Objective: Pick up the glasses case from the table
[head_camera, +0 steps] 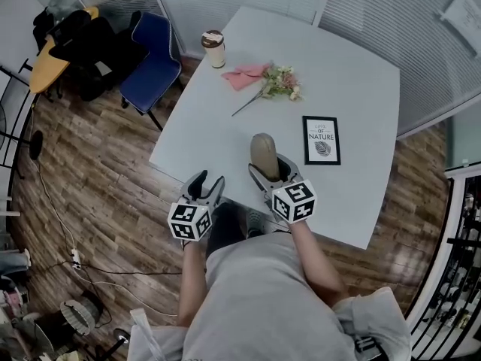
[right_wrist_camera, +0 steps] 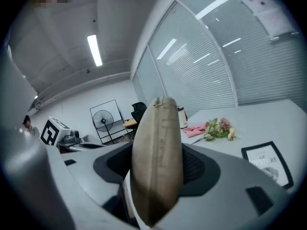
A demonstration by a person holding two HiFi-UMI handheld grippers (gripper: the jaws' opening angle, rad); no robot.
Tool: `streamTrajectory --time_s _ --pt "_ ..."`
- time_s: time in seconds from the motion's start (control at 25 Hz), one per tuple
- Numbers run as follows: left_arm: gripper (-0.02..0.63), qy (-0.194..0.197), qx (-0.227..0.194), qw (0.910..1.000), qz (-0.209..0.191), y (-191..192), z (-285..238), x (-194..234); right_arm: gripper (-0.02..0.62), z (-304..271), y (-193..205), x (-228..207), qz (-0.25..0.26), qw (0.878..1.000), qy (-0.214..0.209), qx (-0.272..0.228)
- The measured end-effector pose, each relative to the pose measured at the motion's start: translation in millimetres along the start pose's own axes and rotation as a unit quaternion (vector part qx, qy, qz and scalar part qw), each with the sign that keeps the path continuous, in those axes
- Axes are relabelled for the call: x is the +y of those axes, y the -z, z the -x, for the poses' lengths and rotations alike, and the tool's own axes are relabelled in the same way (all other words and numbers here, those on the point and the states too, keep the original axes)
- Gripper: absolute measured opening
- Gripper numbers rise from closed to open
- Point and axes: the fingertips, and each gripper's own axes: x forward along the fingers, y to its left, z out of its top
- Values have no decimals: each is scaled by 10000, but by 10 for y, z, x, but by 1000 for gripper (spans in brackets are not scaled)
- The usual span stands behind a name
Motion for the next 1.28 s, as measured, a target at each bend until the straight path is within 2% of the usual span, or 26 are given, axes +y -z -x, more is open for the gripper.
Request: streamTrajectory --time_s 0.08,0.52,0.8,1.28 --pt "221 -5 -39 10000 33 -18 -14 -4 278 60 11 -60 -141 9998 55 -90" --pt "219 -3 -71 10000 18 -39 -79 -48 278 112 124 -87 -155 9999 8 -10" --pt "195 -2 -177 9998 53 -102 -74 -68 278 145 106 -111 -192 9998 4 -67" --pt "70 -165 -360 9991 131 -133 3 -2 278 163 155 -94 -231 9997 3 -54"
